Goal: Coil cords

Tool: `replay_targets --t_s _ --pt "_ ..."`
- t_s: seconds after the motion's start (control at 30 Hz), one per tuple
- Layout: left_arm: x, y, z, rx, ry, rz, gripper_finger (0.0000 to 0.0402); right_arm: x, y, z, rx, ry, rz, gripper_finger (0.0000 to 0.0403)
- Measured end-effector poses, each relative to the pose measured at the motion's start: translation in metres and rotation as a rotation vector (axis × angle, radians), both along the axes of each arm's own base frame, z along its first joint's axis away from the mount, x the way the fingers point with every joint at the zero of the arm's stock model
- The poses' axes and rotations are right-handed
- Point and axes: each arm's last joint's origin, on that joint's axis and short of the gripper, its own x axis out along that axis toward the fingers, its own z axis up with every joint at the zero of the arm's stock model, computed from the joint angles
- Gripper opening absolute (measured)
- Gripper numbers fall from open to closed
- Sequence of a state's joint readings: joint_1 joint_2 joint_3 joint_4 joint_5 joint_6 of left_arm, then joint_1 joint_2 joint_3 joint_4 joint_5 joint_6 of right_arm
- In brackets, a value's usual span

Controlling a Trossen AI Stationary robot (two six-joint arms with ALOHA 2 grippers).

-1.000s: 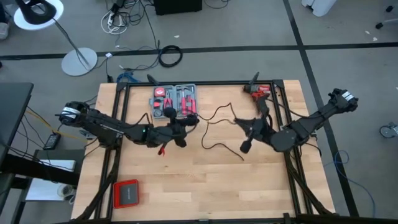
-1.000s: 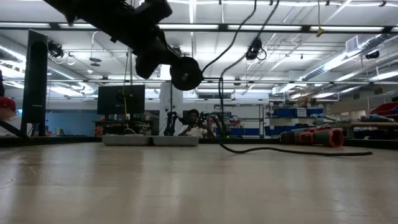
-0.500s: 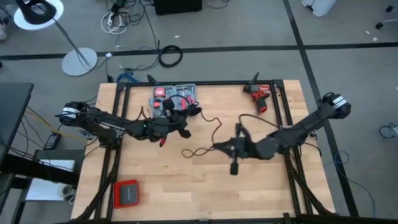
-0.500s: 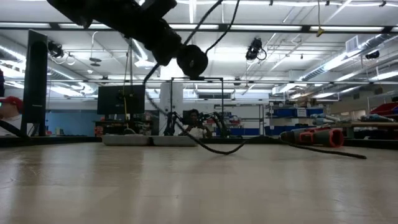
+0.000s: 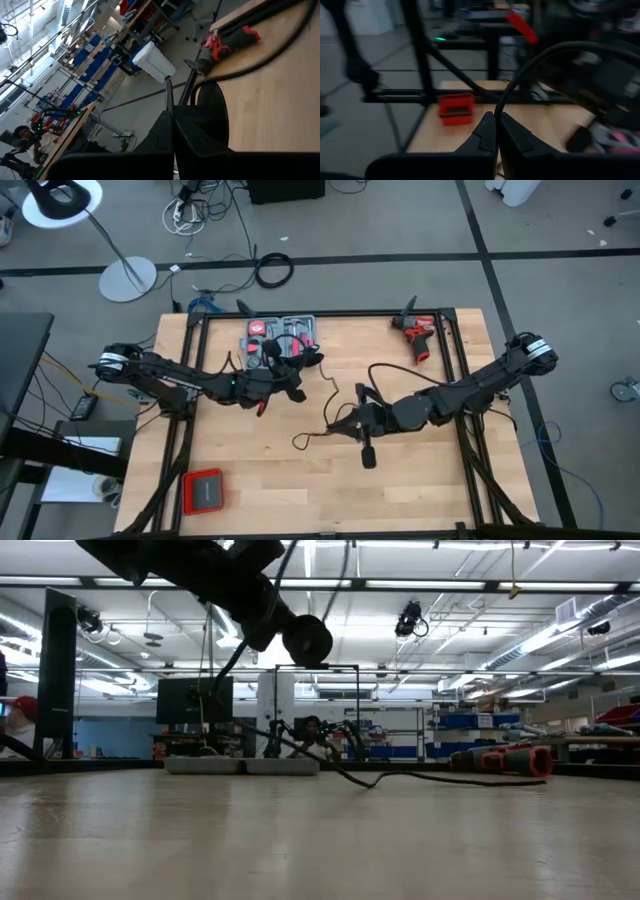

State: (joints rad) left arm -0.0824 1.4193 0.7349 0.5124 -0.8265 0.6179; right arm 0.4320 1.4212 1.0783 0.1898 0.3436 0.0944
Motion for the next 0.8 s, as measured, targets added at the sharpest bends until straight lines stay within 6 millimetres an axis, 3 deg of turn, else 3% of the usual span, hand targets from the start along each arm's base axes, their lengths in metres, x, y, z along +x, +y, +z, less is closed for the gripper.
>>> replay_targets --t_s 0.43,0.67,0.8 --pt "0.001 0.012 0.005 -0.047 -0.044 0.106 0.0 -0.006 0.018 0.01 0.013 -0.083 0.138 0.0002" --pt "0.01 0.013 0.025 -0.142 -0.075 0.134 0.0 -0.002 0.021 0.008 0.024 -0.102 0.175 0.0002" --pt "0.017 0.011 0.042 -0.192 -0.127 0.041 0.0 0.011 0.028 -0.001 0.007 -0.065 0.216 0.0002"
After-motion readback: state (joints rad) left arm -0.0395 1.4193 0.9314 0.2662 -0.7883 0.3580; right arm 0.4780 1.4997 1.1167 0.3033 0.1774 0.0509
